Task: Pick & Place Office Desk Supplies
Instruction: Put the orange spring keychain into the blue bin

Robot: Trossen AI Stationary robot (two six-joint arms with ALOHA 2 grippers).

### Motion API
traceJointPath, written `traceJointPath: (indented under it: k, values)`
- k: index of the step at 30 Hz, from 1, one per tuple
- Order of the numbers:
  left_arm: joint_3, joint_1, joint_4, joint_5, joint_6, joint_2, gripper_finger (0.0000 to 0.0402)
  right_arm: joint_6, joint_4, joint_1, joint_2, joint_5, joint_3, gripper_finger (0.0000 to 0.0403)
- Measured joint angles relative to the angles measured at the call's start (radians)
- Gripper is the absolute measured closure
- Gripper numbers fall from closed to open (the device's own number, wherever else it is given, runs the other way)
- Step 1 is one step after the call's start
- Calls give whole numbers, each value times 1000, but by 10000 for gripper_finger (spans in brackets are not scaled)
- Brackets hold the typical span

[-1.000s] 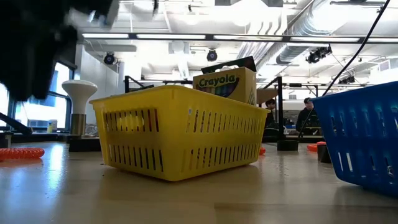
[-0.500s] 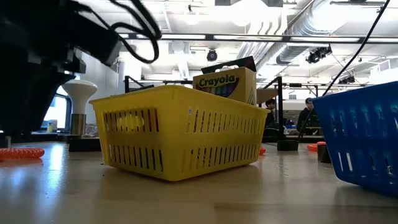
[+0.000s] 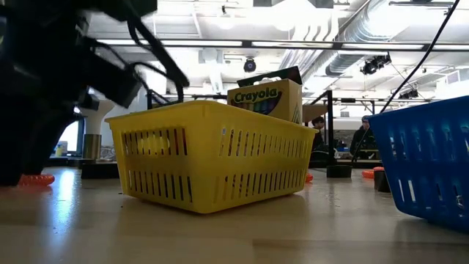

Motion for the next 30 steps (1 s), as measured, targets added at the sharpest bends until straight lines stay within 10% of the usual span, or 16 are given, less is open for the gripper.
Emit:
traceJointPath:
  k: [12,21,30]
  values:
    - [-60,18,63,65,6,-5,272,-1,0,0,0,0,0,135]
    - [-60,-5,66,37,13,-3,389,-1,0,0,0,0,0,135]
    - [125,-16,-310,17,-51,-31,395,-9,-1,0,0,1,0,135]
